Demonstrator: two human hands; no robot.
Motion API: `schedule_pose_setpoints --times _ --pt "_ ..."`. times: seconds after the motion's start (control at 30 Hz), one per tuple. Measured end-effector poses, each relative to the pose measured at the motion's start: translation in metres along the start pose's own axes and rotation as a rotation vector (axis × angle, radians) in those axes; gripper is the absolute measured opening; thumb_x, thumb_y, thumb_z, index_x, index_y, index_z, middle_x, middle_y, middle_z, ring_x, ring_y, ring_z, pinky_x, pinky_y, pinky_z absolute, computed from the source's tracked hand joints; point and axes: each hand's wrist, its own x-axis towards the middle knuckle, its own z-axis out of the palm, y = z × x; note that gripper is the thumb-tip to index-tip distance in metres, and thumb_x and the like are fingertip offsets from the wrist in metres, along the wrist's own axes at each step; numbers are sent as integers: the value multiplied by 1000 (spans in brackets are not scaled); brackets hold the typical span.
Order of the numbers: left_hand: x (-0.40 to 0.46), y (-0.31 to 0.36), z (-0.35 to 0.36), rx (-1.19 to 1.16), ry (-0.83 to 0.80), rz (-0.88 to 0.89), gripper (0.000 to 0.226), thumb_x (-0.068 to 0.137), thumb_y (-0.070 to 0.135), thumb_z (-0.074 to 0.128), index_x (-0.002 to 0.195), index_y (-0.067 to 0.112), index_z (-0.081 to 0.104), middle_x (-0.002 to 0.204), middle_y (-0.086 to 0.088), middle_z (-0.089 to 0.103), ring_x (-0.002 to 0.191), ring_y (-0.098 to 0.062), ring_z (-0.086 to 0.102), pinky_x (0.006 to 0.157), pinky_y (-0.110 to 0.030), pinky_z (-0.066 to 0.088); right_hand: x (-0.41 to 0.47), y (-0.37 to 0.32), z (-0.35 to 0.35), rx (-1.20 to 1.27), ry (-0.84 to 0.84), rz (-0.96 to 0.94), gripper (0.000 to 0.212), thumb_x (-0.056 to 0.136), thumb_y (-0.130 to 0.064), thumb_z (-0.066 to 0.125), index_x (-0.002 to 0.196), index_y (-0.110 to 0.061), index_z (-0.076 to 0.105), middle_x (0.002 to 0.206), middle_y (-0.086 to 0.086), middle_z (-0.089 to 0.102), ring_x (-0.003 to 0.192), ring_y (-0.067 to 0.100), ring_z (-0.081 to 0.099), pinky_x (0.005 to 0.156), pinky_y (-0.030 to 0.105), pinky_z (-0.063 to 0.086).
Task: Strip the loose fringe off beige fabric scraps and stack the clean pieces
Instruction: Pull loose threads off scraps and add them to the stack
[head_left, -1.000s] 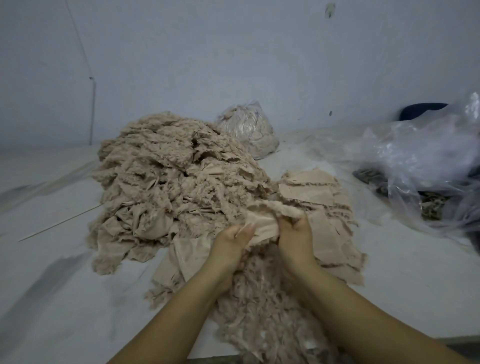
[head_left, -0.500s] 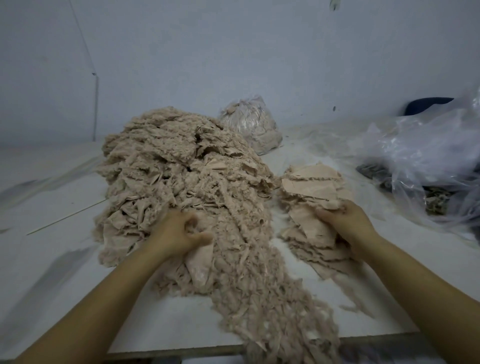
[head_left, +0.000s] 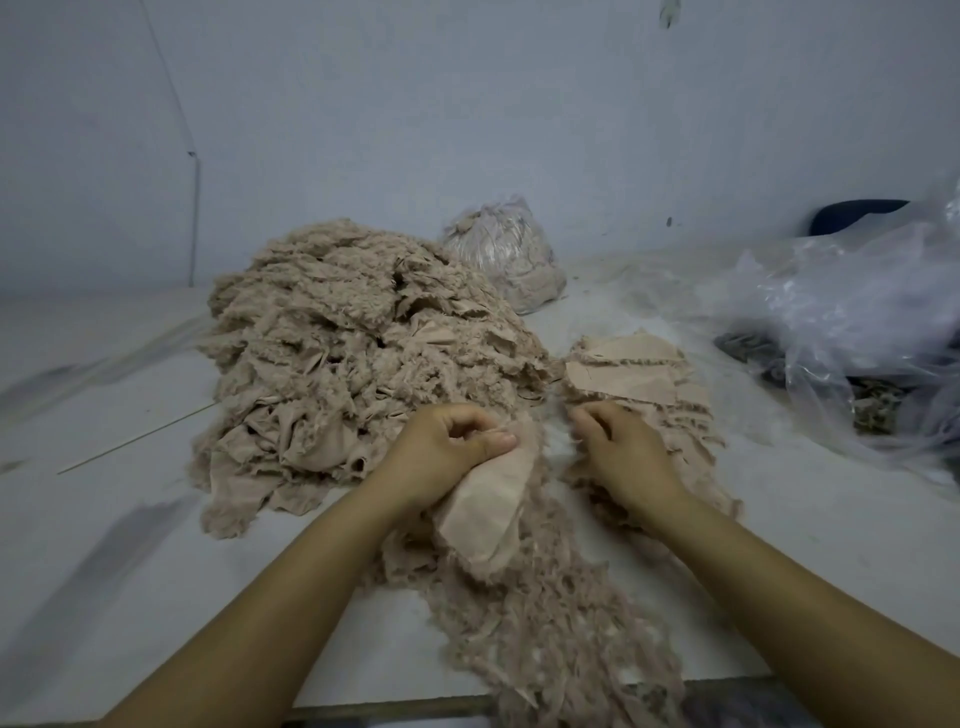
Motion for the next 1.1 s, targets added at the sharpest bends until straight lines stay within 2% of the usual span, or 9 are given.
schedule_pose_setpoints --times 0.1,0.23,0.37,0.47,0.6,0.67,0.8,1.03,1.1 --pt "5 3 11 -40 25 -24 9 84 12 69 75 13 69 67 4 64 62 -4 55 61 -17 44 -18 -17 14 531 -256 161 44 86 -50 58 94 -9 69 80 3 71 68 14 66 63 30 56" --pt "13 -4 19 -47 123 -54 26 87 21 65 80 -4 65 75 -23 61 68 -19 51 65 -37 44 -25 -25 31 683 -193 224 24 87 -25 68 81 -4 59 74 12 61 59 17 58 48 25 48" --pt "15 -20 2 216 135 -53 35 92 29 58 59 18 53 54 11 46 53 -8 41 55 -29 32 -22 -23 30 659 -68 191 28 92 -13 61 68 -11 47 62 7 50 51 16 46 45 27 38" --pt "15 -29 -8 286 191 -68 40 94 28 54 56 22 44 52 11 42 52 -8 39 56 -30 29 -22 -18 33 609 -27 216 29 96 -17 54 70 -13 43 63 5 47 53 14 42 49 27 34" --pt "4 -20 10 52 31 -131 36 91 45 47 70 19 58 63 8 59 60 -12 55 59 -30 44 -23 -18 49 376 21 173 20 102 -28 38 102 -13 51 94 1 58 88 17 56 77 33 45" --pt "2 -17 18 -71 -87 -203 39 92 48 46 87 16 68 79 6 68 73 -14 63 67 -24 50 -22 -19 52 318 23 118 17 102 -30 38 98 -18 49 90 -5 55 85 12 54 72 28 43" --pt "8 -21 13 -182 115 -226 26 93 26 56 80 4 58 68 -8 52 63 -18 47 53 -22 38 -20 -12 49 160 29 45 25 100 -35 43 87 -15 49 74 -7 50 65 6 44 54 21 32" --pt "14 -29 -2 -324 479 -288 25 95 24 54 72 23 62 74 4 63 70 -12 57 68 -25 46 -30 4 35 191 -7 125 32 99 -38 44 76 -17 48 62 -6 44 56 10 39 55 27 30" --pt "11 -26 -11 -215 381 -233 30 95 23 55 66 25 63 70 8 63 67 -7 57 64 -20 43 -36 2 27 107 -158 110 45 95 -56 37 76 -20 57 64 -11 52 60 6 48 59 25 34"
